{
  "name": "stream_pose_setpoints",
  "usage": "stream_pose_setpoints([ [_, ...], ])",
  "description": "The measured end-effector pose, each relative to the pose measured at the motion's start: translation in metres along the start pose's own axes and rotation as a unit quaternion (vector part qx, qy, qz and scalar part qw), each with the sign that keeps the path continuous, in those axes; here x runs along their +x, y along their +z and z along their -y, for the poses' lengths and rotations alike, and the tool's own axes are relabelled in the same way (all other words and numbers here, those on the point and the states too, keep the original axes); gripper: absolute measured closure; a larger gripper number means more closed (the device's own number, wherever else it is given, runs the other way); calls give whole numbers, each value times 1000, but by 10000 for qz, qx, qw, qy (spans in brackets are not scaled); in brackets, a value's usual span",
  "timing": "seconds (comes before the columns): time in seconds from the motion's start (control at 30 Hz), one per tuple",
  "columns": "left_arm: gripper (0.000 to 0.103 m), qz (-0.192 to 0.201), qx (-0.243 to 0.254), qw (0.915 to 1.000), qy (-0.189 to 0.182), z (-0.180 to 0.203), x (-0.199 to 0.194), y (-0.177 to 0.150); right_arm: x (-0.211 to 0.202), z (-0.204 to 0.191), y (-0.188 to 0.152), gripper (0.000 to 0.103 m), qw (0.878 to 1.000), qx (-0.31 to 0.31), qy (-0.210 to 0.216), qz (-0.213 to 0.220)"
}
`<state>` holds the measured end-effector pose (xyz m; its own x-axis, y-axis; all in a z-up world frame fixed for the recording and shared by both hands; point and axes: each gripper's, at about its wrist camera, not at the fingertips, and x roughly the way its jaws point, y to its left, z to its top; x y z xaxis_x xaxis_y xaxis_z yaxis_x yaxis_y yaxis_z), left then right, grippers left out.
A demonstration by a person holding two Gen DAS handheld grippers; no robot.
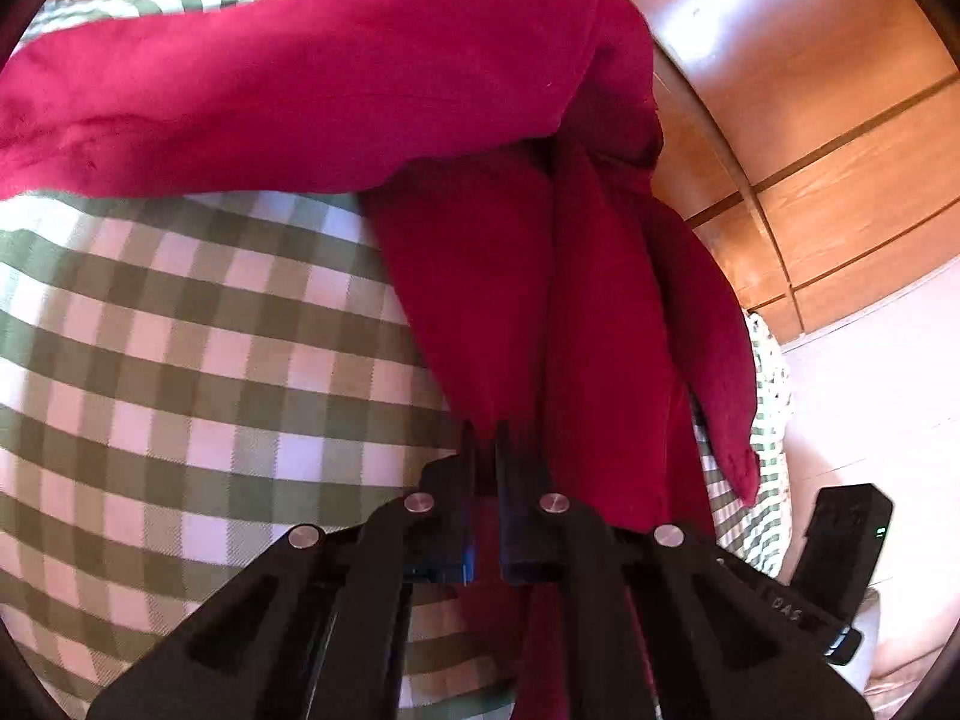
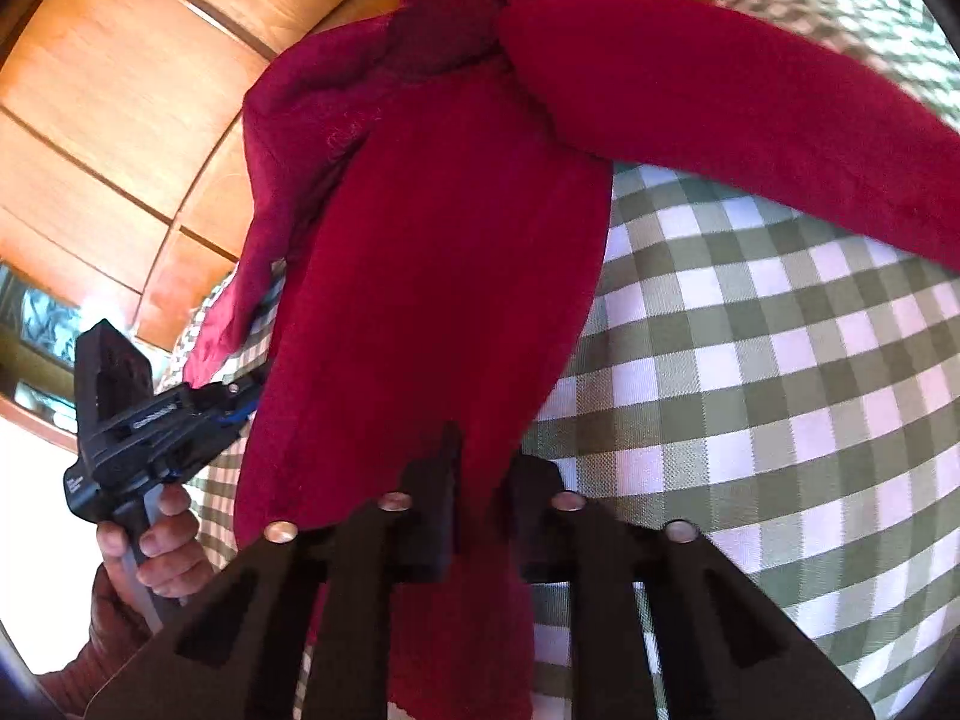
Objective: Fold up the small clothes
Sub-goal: 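Lift the sweater with both grippers and shake it out flat onto the bed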
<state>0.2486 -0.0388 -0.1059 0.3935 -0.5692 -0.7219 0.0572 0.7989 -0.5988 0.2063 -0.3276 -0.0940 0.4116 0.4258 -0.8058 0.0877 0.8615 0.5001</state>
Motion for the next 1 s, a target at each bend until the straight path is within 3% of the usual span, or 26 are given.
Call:
stream_pose_setpoints([
  [0.17,99,122,63,9999,-69,2,-38,3,-33,-5,4,95,9991,-317,-71,264],
  [0.3,100,344,221,9992,-4,-3,-91,0,-66,-16,-1,95,9970,-611,-117,455],
  [0.6,100,458,26,9983,373,-51,-188,-33,-125,-15,-47,95,9932,-1009,-368,458],
  [0.73,100,258,-67,9961,840,-74,-183,-60,-122,2,-81,95,9941,-938,-523,152],
  [0.87,98,167,-266,9866,1598,-97,-161,-79,-108,18,-111,95,9934,-849,-753,-187],
  [0.93,90,215,-339,9816,1865,-105,-157,-91,-110,27,-113,95,9950,-662,-722,-174],
  [0.97,86,257,-320,9805,1920,-105,-156,-92,-115,35,-111,92,9966,-471,-681,-53],
  [1.0,81,355,-248,9779,2046,-102,-156,-94,-119,41,-109,82,9967,-343,-731,61],
])
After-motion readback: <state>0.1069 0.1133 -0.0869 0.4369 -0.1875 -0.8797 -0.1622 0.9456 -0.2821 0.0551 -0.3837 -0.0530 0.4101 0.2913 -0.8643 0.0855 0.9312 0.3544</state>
